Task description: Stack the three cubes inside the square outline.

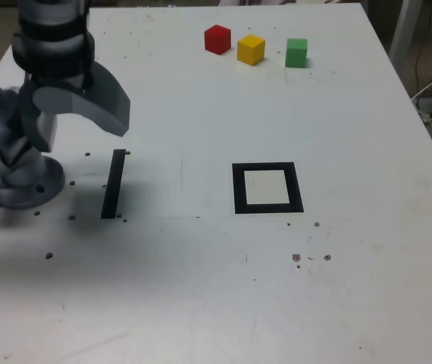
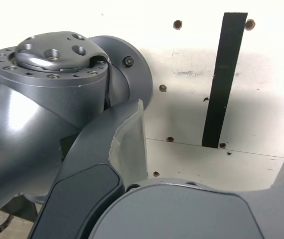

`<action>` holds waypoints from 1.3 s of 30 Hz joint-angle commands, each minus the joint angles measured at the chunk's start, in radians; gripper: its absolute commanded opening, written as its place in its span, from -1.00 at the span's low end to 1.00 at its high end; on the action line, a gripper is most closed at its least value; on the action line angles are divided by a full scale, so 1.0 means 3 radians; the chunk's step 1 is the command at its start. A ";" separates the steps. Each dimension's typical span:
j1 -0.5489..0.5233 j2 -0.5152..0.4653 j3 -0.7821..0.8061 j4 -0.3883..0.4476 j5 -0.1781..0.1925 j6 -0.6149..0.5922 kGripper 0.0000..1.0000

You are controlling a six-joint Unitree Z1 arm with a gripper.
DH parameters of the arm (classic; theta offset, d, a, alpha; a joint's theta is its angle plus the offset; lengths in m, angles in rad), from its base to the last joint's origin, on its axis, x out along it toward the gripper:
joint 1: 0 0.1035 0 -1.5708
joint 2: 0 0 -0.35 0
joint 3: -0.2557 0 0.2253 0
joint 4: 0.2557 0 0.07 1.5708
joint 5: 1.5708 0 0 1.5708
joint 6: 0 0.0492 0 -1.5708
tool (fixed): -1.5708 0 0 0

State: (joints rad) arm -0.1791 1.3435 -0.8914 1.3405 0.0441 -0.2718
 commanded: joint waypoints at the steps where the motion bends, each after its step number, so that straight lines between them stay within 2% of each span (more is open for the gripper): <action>1: 0.0003 0.0005 -0.0007 -0.0035 0.0005 0.0000 0.99; 7: 0.0003 0.0087 0.0094 -0.0204 0.0002 0.0014 0.99; 25: 0.0004 0.0164 0.0110 -0.0380 -0.0014 0.0027 0.99; 31: 0.0038 0.0295 -0.0068 -0.0394 0.0058 0.0020 0.99; 39: 0.0319 0.0476 -0.0304 -0.0434 0.0237 -0.0247 1.00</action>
State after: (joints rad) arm -0.0968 1.4731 -0.9711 1.2129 0.1097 -0.3437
